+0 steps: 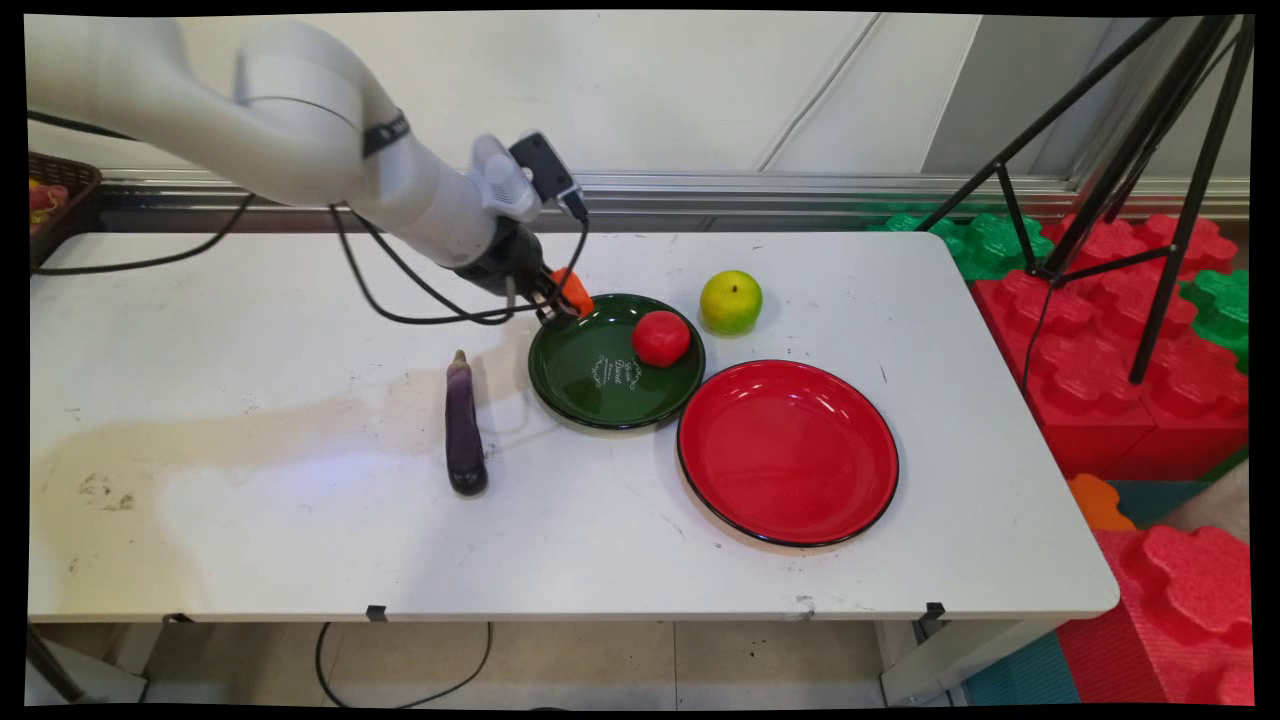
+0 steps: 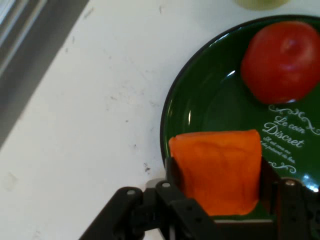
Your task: Place the picked object on the red plate
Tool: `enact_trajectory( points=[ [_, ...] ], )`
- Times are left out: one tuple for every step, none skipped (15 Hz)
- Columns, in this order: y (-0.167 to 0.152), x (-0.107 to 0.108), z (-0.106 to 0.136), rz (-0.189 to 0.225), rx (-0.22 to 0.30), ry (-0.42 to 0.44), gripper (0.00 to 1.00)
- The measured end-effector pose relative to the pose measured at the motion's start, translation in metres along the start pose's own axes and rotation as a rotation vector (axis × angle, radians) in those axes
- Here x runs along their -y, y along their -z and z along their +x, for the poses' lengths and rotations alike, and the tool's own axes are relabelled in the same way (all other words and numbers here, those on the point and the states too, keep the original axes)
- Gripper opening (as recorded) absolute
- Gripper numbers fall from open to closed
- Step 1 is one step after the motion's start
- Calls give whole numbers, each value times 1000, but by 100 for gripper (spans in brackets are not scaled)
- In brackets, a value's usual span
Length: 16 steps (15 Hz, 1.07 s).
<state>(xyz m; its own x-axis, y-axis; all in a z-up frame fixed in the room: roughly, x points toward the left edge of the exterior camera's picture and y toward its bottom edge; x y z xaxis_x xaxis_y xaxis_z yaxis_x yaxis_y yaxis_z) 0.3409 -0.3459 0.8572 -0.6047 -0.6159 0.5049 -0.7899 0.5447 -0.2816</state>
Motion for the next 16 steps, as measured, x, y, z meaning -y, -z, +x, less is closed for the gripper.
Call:
enact_trajectory(
  points=[
    [12, -2, 0, 2, -17, -29, 0],
    [22, -4, 0, 0, -33, -51, 0],
    [29, -6, 1, -1, -44, -64, 0],
    [40, -8, 1, -5, -59, -83, 0],
    [47, -11, 2, -10, -70, -94, 0],
    [56, -15, 3, -16, -84, -109, 0],
    [67, -20, 5, -26, -98, -125, 0],
    [77, -26, 7, -39, -112, -142, 0],
    [85, -32, 9, -51, -122, -152, 0],
    [92, -39, 12, -68, -133, -160, 0],
    [98, -47, 15, -86, -143, -159, 0],
    [102, -55, 19, -104, -151, -153, 0],
    [105, -62, 22, -119, -157, -147, 0],
    [107, -70, 27, -133, -163, -141, 0],
    [107, -77, 32, -143, -166, -137, 0],
    [106, -86, 38, -154, -168, -135, 0]
  ],
)
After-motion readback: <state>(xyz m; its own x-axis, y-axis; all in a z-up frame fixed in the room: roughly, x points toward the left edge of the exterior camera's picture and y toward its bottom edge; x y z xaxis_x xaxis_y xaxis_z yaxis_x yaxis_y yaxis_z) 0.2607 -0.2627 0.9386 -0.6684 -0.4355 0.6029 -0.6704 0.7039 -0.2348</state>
